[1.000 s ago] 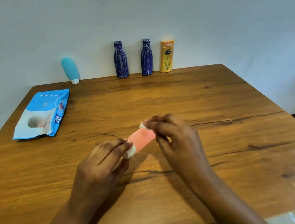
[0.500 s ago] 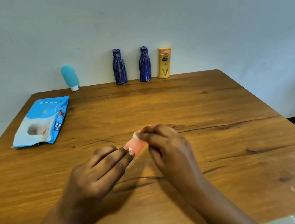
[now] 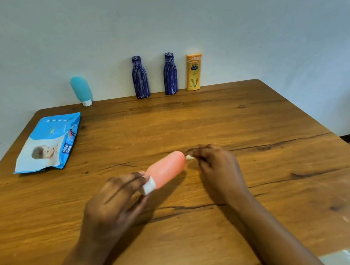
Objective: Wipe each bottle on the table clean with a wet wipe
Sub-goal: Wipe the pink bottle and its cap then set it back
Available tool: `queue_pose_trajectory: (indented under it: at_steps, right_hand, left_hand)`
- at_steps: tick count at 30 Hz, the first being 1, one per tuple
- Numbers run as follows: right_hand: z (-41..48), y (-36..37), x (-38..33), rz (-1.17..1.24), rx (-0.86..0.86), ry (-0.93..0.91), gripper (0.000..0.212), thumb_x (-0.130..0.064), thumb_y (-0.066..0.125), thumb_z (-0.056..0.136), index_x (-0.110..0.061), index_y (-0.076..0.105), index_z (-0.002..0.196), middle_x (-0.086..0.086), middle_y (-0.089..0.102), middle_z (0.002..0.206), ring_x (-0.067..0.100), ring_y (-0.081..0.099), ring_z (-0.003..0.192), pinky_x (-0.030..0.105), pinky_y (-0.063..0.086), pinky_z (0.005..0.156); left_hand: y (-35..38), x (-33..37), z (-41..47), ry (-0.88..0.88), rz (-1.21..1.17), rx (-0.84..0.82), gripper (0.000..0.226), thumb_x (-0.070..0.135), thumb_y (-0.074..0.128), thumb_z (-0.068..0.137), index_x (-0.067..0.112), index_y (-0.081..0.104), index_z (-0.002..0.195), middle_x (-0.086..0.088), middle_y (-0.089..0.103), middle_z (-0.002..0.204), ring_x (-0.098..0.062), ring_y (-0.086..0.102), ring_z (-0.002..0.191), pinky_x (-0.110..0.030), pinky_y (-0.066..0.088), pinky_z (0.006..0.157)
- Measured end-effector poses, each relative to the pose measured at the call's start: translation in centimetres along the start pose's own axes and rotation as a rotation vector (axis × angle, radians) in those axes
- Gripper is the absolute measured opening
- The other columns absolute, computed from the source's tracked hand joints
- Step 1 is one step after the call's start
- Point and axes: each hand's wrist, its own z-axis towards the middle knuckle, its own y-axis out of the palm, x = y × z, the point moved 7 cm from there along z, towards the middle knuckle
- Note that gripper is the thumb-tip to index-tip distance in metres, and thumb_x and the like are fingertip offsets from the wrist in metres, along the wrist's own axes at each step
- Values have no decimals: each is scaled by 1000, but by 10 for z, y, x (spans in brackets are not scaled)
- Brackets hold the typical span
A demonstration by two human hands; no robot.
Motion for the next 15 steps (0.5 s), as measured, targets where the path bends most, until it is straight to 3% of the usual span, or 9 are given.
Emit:
queue_pose_trajectory:
  at_steps: [3, 5, 6, 8, 11, 15]
  right_hand:
    - [2, -11, 25, 571, 19, 286, 24, 4, 58, 86, -16, 71, 94, -1, 72, 95, 8, 65, 88, 10, 47, 75]
    - [5, -12, 19, 952, 6, 379, 25, 4, 57, 87, -15, 71, 95, -1, 73, 91, 11, 66, 86, 19, 53, 71]
    - [9, -13, 15, 1022, -15, 374, 25, 4, 56, 87, -13, 70, 96, -1, 73, 90, 11, 67, 84, 21, 54, 70]
    - [18, -18, -5, 1029, -111, 316, 25, 6, 54, 87, -12, 69, 96, -2, 73, 90, 10, 66, 83, 21, 54, 71]
    - [26, -23, -31, 857, -299, 203, 25, 5, 52, 88, -12, 69, 97, -4, 71, 94, 5, 64, 85, 18, 52, 72]
    - [27, -24, -41, 671, -382, 168, 26, 2, 52, 90, -15, 69, 99, -1, 69, 102, 5, 61, 92, 21, 50, 80]
  left_hand:
    - [1, -30, -10, -488, -368, 135, 35, 31, 76, 73, 26, 69, 106, 19, 68, 106, 2, 60, 105, -9, 49, 80]
    - [12, -37, -18, -715, -627, 205, 40, 21, 80, 60, 36, 71, 97, 18, 71, 100, -4, 65, 99, -14, 54, 72]
    - [17, -37, -21, -775, -708, 216, 42, 16, 77, 57, 37, 71, 93, 15, 71, 99, -6, 66, 97, -16, 55, 69]
    - [21, -36, -20, -810, -794, 233, 43, 6, 75, 57, 36, 73, 88, 11, 73, 95, -7, 68, 92, -17, 56, 65]
    - [23, -39, -22, -833, -840, 243, 47, -10, 72, 62, 32, 75, 81, 9, 74, 90, -7, 69, 88, -17, 55, 61]
    - [19, -40, -19, -847, -819, 266, 47, -13, 70, 64, 29, 74, 84, 13, 73, 91, -4, 68, 89, -14, 54, 61]
